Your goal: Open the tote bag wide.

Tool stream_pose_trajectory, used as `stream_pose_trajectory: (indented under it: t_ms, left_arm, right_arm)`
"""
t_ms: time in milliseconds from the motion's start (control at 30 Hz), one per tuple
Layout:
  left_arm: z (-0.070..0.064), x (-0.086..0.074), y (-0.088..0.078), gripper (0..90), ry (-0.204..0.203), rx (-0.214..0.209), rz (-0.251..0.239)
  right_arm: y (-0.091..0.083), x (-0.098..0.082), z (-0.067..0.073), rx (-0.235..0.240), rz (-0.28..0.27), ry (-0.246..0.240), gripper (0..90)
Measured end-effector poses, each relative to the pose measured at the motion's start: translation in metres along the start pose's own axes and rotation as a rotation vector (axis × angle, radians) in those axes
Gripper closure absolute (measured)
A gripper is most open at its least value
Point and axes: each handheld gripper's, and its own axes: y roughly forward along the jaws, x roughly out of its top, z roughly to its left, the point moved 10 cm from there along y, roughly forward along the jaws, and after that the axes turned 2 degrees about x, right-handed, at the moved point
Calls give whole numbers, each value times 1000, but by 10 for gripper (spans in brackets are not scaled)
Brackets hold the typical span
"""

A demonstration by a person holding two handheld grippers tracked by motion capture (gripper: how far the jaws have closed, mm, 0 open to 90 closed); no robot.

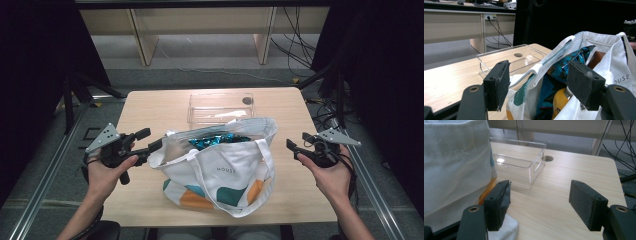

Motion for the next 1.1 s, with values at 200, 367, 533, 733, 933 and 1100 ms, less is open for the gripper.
stream_pose_trajectory:
  t_ms: [200,367,533,733,933,1100]
  left_arm:
    - [-5,4,1,351,1,-10,8]
    - [-15,9,4,355,12,-39,6]
    - [-26,14,8,342,19,-68,4]
    - [-54,12,17,387,28,-152,24]
    - [-76,6,29,429,53,-218,58]
    - [-89,1,41,454,111,-245,89]
  right_arm:
    - [1,0,-5,-6,-1,14,354]
    - [-1,-1,-6,-20,3,8,375]
    - [-2,6,-8,-46,-35,-42,394]
    - [-5,4,-5,-34,-11,-65,467]
    - [-5,3,-4,-22,-4,-61,500]
    - [-5,2,-2,-26,1,-36,534]
